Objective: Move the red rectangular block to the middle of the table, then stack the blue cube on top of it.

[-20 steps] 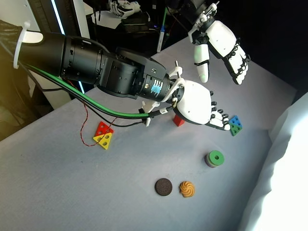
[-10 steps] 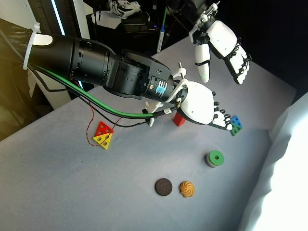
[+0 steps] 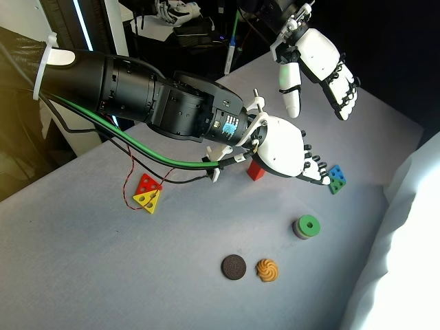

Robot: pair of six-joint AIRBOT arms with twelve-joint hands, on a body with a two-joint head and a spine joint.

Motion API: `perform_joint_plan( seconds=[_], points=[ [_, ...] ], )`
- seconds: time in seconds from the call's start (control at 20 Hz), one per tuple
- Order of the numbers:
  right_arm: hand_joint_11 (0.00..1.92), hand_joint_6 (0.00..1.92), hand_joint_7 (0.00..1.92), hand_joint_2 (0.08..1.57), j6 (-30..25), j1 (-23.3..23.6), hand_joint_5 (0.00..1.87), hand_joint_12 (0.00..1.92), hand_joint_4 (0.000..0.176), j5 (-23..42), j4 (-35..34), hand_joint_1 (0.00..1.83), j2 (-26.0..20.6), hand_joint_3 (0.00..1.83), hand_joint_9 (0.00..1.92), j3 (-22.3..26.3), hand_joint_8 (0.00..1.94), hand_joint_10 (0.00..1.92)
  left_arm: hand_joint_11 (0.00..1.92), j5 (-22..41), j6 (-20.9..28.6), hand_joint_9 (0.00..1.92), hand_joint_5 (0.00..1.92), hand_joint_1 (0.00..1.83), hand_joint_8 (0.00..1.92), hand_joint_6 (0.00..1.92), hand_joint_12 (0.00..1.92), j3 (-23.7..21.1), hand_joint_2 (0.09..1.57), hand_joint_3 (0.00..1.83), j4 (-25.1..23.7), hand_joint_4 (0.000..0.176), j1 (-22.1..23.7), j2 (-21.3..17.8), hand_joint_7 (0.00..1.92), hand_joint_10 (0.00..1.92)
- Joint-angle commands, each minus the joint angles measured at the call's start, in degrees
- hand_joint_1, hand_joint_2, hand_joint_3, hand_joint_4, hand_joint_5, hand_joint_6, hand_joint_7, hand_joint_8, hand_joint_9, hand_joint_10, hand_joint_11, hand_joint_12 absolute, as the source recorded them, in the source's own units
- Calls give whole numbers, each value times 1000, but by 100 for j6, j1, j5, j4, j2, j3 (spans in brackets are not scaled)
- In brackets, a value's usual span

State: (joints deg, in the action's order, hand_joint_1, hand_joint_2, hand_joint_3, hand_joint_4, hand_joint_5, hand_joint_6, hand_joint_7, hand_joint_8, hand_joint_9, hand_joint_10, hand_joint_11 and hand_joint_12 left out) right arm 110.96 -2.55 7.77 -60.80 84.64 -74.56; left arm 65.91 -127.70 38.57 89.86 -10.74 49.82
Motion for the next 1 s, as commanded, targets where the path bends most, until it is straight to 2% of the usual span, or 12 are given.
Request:
perform_joint_plan(
  seconds=[0.0, 0.75, 0.95],
  points=[
    [0, 463, 331, 985, 22, -20, 1291, 0, 176, 259, 49, 1102, -50, 0, 62, -18, 3, 4, 0, 322, -14, 145, 207, 95, 3, 4, 323, 25, 1094, 0, -463, 0, 66, -69, 200, 4],
    [0, 560, 314, 1001, 37, -81, 1237, 0, 176, 208, 38, 1092, -54, 2, 50, -70, 4, 6, 0, 322, -23, 131, 188, 97, 2, 1, 279, 27, 1106, 1, -462, 0, 67, -62, 181, 1],
    [0, 558, 288, 1002, 37, -75, 1233, 0, 176, 163, -31, 1090, -54, 2, 58, -69, 0, 8, 0, 322, -23, 148, 198, 114, 2, 1, 325, 26, 1102, 0, -462, 0, 67, -62, 196, 3]
  ],
)
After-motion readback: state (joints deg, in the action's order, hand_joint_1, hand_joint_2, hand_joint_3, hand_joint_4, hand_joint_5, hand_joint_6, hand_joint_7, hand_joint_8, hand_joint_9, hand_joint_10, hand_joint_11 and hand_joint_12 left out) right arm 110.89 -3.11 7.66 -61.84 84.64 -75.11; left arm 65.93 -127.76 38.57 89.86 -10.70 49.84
